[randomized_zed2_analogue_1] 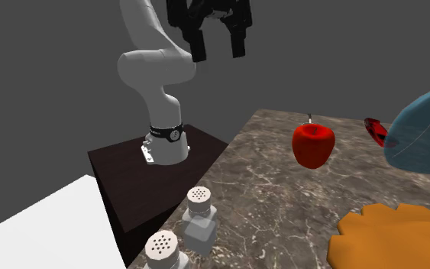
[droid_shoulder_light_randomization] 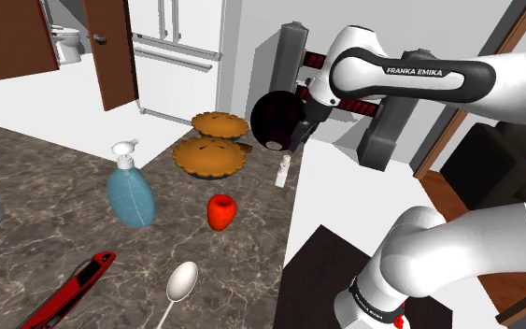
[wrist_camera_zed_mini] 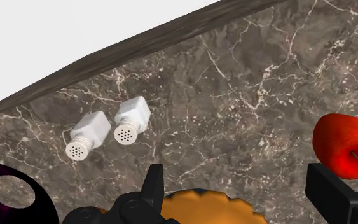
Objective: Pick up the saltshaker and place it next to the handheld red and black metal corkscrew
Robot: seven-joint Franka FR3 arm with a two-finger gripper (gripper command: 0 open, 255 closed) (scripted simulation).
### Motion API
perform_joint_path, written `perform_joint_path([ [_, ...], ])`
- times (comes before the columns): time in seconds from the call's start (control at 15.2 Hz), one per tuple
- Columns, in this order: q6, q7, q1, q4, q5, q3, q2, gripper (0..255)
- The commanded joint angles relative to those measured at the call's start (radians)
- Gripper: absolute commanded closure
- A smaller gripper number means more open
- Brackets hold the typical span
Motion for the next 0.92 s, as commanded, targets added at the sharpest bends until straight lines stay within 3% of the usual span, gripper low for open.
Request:
perform_joint_path([
  [0.0, 0.066, -0.04, -0.006, -0.018, -0.002, -0.039, 0.046, 0],
  [0.4, 0.24, -0.165, -0.004, -0.031, 0.024, -0.154, 0.212, 0],
  [0.86, 0.397, -0.327, 0.028, 0.001, 0.126, -0.267, 0.42, 0],
])
